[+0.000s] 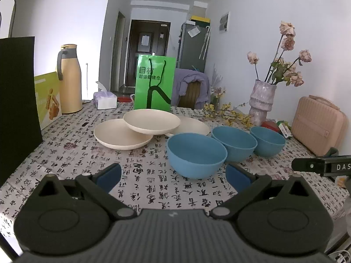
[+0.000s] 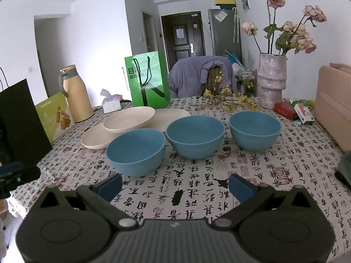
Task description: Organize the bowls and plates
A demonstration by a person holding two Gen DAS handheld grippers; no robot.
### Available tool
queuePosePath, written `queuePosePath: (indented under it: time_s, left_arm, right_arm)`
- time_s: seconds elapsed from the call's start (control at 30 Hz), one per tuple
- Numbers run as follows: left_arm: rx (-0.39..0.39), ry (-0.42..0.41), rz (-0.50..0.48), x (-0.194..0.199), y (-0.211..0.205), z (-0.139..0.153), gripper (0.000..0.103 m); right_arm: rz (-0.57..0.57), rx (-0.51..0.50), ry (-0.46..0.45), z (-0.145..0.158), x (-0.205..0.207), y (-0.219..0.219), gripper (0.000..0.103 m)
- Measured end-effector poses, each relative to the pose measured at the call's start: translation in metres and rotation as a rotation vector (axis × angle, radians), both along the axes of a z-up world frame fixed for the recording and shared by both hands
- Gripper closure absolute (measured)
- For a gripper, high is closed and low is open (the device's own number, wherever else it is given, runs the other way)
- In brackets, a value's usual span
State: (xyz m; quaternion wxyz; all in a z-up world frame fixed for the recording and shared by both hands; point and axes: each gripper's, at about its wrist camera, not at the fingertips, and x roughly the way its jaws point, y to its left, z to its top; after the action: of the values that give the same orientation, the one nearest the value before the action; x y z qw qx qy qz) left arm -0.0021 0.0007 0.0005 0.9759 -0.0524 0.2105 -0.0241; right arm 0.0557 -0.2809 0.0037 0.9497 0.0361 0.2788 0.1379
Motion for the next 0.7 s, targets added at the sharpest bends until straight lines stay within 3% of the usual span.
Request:
queuePosePath:
  time_s: [0.7]
  left_arm:
    - [0.002, 0.022, 0.001, 0.0061, -0.0003, -0.0035, 0.0]
  right_arm:
    - [-0.004, -0.005, -0.003, 0.002, 0.0027, 0.0018, 0.0]
